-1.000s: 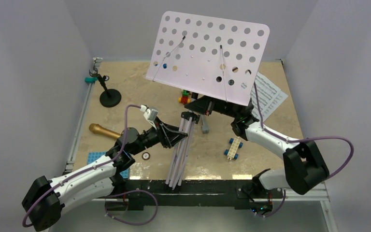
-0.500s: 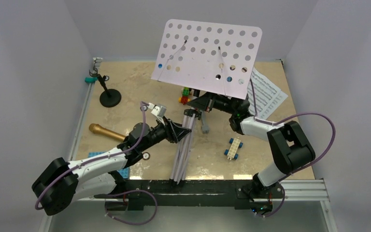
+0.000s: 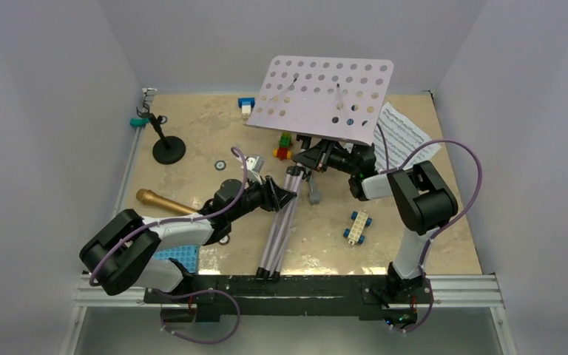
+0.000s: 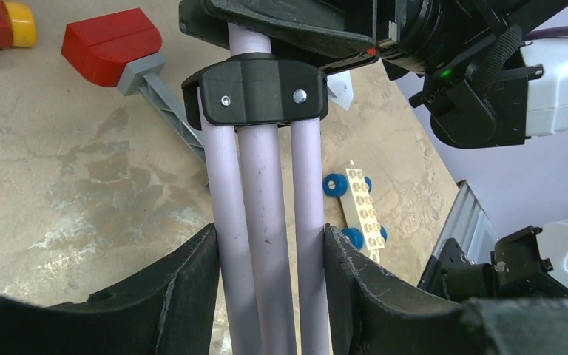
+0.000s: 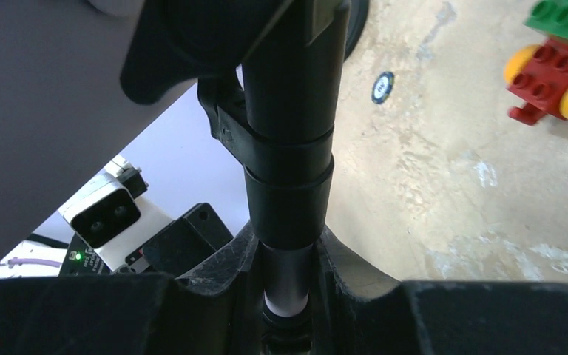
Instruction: Pack up the instrument practice props
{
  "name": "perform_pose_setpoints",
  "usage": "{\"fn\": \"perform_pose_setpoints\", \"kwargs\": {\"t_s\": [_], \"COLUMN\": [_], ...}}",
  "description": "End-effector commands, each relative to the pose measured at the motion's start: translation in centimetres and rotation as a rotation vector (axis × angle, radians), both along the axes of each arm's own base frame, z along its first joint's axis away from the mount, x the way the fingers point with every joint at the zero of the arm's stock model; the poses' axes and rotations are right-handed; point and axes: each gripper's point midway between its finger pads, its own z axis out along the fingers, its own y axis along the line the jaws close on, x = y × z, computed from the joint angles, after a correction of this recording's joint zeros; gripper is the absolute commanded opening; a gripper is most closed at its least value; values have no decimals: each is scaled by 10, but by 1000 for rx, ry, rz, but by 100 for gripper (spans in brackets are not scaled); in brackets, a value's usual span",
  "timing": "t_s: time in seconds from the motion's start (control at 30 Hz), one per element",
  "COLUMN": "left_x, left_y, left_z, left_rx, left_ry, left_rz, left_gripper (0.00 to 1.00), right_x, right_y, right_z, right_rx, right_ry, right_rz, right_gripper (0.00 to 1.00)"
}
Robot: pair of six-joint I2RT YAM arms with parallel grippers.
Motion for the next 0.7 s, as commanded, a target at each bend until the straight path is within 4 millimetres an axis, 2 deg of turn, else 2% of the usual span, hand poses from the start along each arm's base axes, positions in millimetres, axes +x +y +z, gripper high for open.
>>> {"fn": "perform_pose_setpoints", "kwargs": {"t_s": [0.0,0.33,0.47,0.67], "left_x": [17,27,29,28], "left_y": [-2,-11,-15,-19], "left_z": [7,-30,-41,-50], "left_rx": [12,17,12,-1], "left_ry": [-93,-10,21,51], "left_rz": [6,13,4,-8], "left_gripper": [0,0,0,0], "right_x": [45,76,80,82], "right_y": [-30,-38,-42,-45], "right_z": [96,28,5,-18], "right_rx": [142,40,-2,-59], "right_ry": [-348,-162,-88,25], "right_rz": [-176,-208,-218,-231], "right_gripper": [0,0,0,0]}}
